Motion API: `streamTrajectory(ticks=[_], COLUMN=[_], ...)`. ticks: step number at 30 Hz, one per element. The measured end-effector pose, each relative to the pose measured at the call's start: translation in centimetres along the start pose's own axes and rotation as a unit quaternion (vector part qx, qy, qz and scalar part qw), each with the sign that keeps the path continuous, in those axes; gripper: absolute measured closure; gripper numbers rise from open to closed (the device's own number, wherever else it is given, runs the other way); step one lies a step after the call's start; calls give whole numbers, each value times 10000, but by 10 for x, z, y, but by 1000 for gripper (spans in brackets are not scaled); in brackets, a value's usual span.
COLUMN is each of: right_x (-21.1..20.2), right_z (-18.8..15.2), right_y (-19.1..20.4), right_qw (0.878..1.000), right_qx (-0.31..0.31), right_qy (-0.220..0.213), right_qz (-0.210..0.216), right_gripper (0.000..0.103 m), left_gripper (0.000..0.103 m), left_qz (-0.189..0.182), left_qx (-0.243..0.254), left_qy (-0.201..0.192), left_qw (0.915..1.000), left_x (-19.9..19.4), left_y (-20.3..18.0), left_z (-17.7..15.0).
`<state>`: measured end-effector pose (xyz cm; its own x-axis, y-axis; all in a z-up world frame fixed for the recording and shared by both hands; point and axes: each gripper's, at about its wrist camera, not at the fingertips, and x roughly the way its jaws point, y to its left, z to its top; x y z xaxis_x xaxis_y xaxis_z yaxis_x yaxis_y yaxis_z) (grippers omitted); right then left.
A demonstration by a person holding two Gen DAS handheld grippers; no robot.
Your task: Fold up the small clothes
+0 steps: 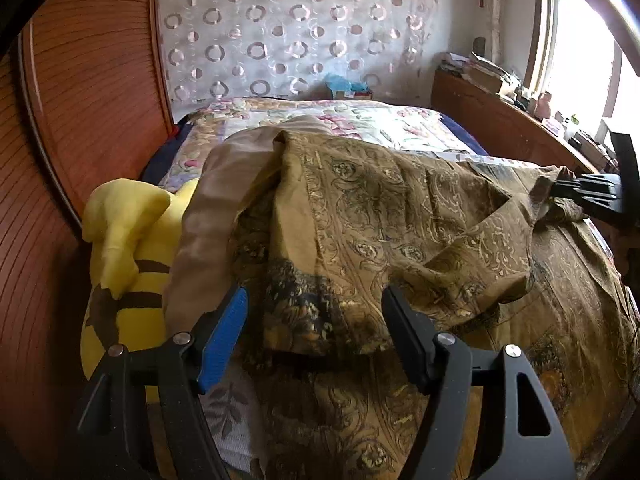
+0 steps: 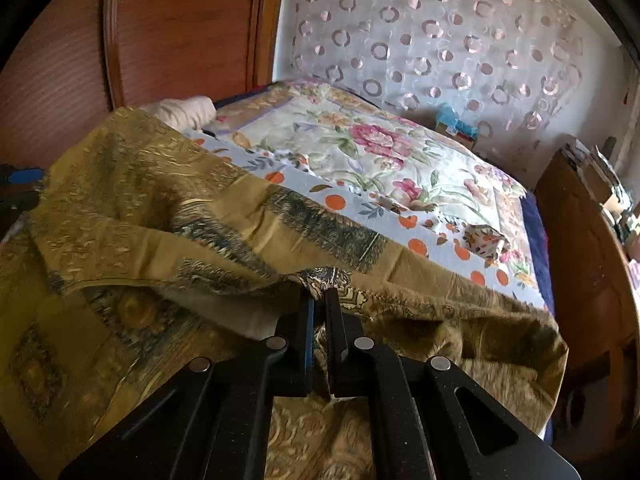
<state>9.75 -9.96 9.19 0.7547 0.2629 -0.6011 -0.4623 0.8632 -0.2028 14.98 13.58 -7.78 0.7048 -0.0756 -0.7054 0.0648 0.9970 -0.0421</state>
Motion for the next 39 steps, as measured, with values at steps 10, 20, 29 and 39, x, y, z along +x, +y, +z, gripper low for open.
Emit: streamTrajectory(ticks=[10,20,29,39], right_x=[-110,-133,-122,-89], right_z=[-81,-131,-147,-181], right_y=[15,16,-54,-98], right_qw=[9962,9964,9894,9781], right_qx=[635,764,1357,1898], right_qy=[-554,-225,-208,438], right_qz=[197,301,-465,-730], right_gripper=[99,69,57,57], left_gripper=[33,33,39,44], left_qz=[26,20,79,158], left_qx=[-66,23,126,49], left_qy=[-300,-212,2,264], left_qw=[9995,9998,9999,9995], left_x=[-37,-28,-5,11], left_y=[-1,-5,-7,4], left_z=[-13,-16,-12,-18])
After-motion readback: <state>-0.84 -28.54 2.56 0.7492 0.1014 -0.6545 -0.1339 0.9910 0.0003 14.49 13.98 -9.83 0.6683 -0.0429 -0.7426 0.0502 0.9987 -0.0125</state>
